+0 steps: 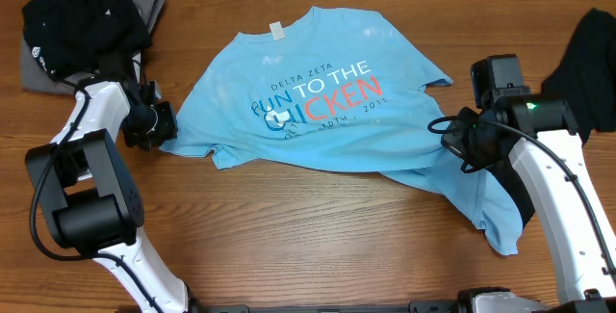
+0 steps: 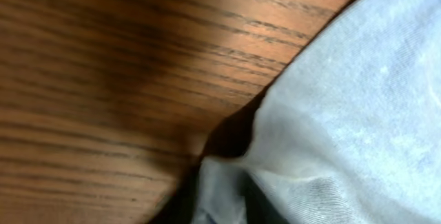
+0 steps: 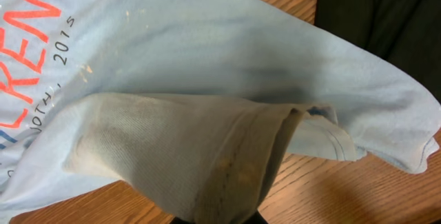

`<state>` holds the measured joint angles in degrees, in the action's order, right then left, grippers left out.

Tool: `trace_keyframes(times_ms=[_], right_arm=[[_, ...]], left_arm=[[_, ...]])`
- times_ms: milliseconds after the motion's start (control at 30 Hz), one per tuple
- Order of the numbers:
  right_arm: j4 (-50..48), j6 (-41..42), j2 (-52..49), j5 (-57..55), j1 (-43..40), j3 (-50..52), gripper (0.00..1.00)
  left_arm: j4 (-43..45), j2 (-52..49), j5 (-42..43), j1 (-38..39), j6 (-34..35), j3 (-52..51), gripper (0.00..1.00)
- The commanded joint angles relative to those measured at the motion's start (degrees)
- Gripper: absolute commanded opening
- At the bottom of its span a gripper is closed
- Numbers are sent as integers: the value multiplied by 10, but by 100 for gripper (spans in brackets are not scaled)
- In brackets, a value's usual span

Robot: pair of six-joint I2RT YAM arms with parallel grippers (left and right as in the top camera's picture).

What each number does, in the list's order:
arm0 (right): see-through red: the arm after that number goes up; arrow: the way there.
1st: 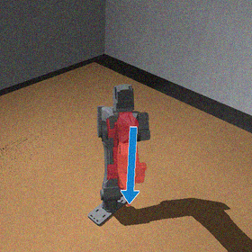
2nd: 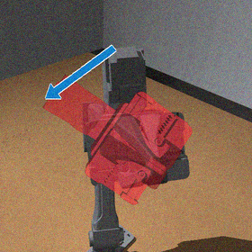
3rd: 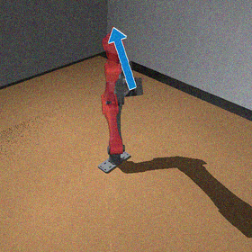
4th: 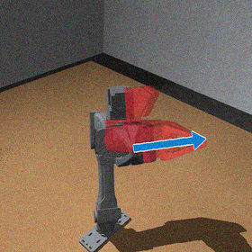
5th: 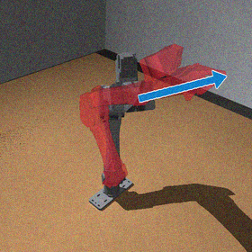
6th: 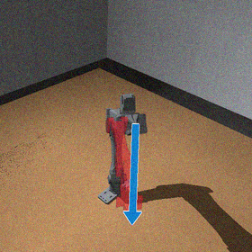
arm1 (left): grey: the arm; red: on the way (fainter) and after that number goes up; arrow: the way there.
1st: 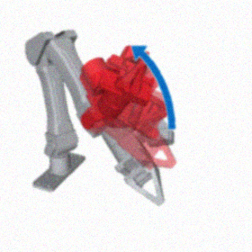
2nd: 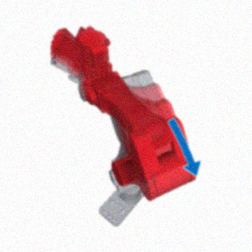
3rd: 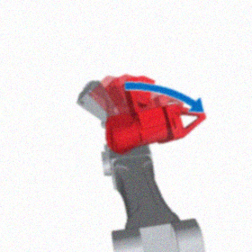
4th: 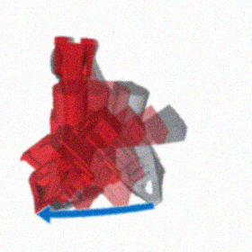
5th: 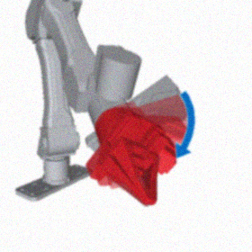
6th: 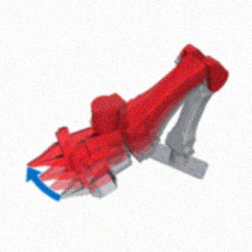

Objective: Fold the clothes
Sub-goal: 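Grasp the T-shirt's left and right bottom corners with both grippers, then lift the T-shirt with both grippers and flip it forward, laying it flat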

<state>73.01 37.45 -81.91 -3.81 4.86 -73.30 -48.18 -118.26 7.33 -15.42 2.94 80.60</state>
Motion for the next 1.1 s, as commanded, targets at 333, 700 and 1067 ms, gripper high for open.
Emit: trace_keyframes(times_ms=[333,700,1067], right_arm=[[-30,-2,8,0,-1,-45,4],[-11,-35,28,-2,0,-210,4],[-14,-92,121,-11,28,-285,4]], left_arm=[[-121,14,14,5,1,103,4],[-145,250,8,39,5,174,4],[-140,507,-76,71,44,203,4]])
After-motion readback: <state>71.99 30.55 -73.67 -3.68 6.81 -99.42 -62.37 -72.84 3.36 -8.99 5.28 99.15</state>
